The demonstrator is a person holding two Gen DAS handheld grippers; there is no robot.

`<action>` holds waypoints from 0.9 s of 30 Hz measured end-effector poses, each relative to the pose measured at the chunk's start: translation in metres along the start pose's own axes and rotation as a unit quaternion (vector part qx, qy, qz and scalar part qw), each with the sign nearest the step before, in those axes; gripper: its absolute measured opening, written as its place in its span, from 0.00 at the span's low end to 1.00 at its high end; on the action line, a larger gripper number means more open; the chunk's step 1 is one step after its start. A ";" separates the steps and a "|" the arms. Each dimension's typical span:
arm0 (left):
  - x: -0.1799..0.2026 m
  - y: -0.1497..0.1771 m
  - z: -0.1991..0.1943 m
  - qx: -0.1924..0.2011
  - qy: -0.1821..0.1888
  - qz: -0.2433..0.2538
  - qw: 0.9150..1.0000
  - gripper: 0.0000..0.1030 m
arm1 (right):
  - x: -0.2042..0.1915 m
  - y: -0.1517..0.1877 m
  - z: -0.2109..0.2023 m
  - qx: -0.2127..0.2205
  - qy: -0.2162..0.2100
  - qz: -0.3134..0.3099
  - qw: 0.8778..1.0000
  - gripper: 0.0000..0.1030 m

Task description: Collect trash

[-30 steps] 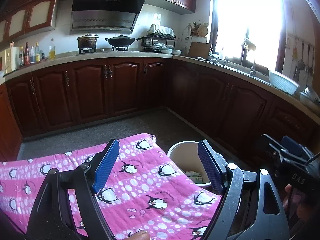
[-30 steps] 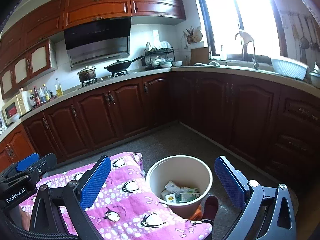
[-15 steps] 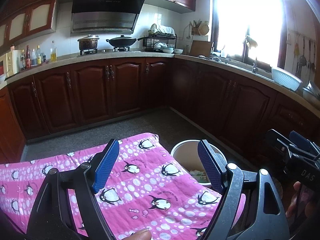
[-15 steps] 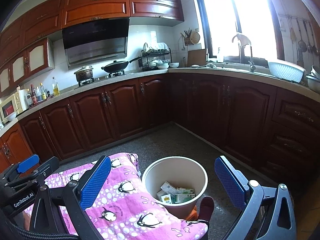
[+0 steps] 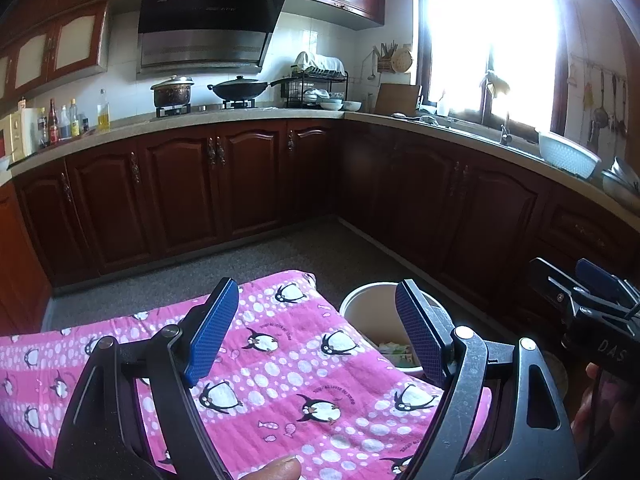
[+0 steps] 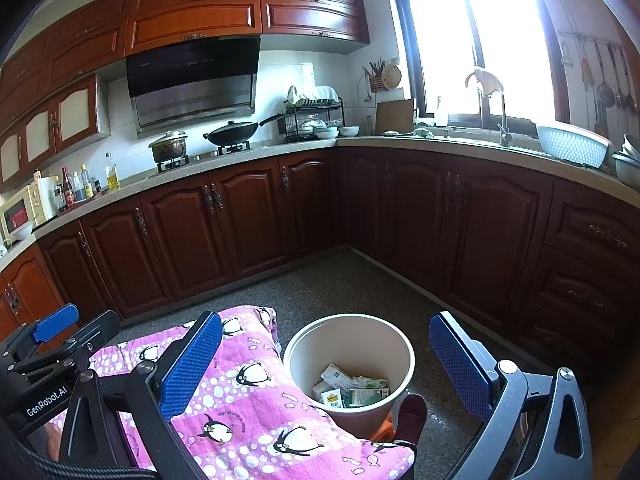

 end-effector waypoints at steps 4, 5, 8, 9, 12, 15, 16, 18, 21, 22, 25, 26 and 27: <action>0.000 0.000 0.000 0.001 0.001 0.000 1.000 0.78 | -0.001 0.001 -0.002 0.003 0.000 -0.002 1.000 1.00; 0.000 0.000 0.000 0.001 0.001 0.000 1.000 0.78 | -0.002 0.001 -0.002 0.003 0.000 -0.003 1.000 1.00; 0.000 0.000 0.000 0.002 0.001 0.001 1.000 0.78 | -0.002 0.002 -0.003 0.004 0.000 -0.003 1.000 1.00; 0.000 0.000 0.000 0.002 0.001 0.002 1.000 0.78 | -0.002 0.001 -0.003 0.003 0.000 -0.003 1.000 1.00; 0.000 0.000 0.000 0.003 -0.001 0.003 1.000 0.78 | -0.002 0.003 -0.002 -0.001 0.000 -0.001 1.000 1.00; -0.001 0.001 0.001 0.002 -0.001 0.003 1.000 0.78 | -0.003 0.002 -0.003 -0.002 -0.001 0.000 1.000 1.00; -0.001 0.001 0.001 0.002 -0.001 0.003 1.000 0.78 | -0.004 0.003 -0.004 -0.001 -0.001 -0.002 1.000 1.00; -0.002 0.001 0.001 0.001 0.000 0.003 1.000 0.78 | -0.004 0.002 -0.004 -0.001 0.000 -0.004 1.000 1.00; -0.002 0.001 0.001 0.001 0.000 0.004 1.000 0.78 | -0.004 0.002 -0.004 -0.002 0.000 -0.003 1.000 1.00; -0.002 0.001 0.001 0.000 0.001 0.004 1.000 0.78 | -0.005 0.003 -0.004 -0.003 0.000 -0.004 1.000 1.00; -0.001 0.002 0.003 0.000 0.002 0.003 1.000 0.78 | -0.006 0.002 -0.003 -0.005 -0.001 -0.006 1.000 1.00; -0.001 0.002 0.003 0.000 0.002 0.003 1.000 0.78 | -0.006 0.002 -0.003 -0.006 -0.001 -0.006 1.000 1.00; -0.001 0.003 0.004 -0.001 0.002 0.003 1.000 0.78 | -0.006 0.002 -0.002 -0.007 -0.001 -0.006 1.000 1.00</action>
Point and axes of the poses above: each gripper's, at about its wrist camera, not at the fingertips, and z roughly the way its jaws point, x to its right, y to its underside, the point moved 7 cm from there along z, roughly the way its jaws point, and after that the axes turned 8 degrees about y, right-handed, at the moved point
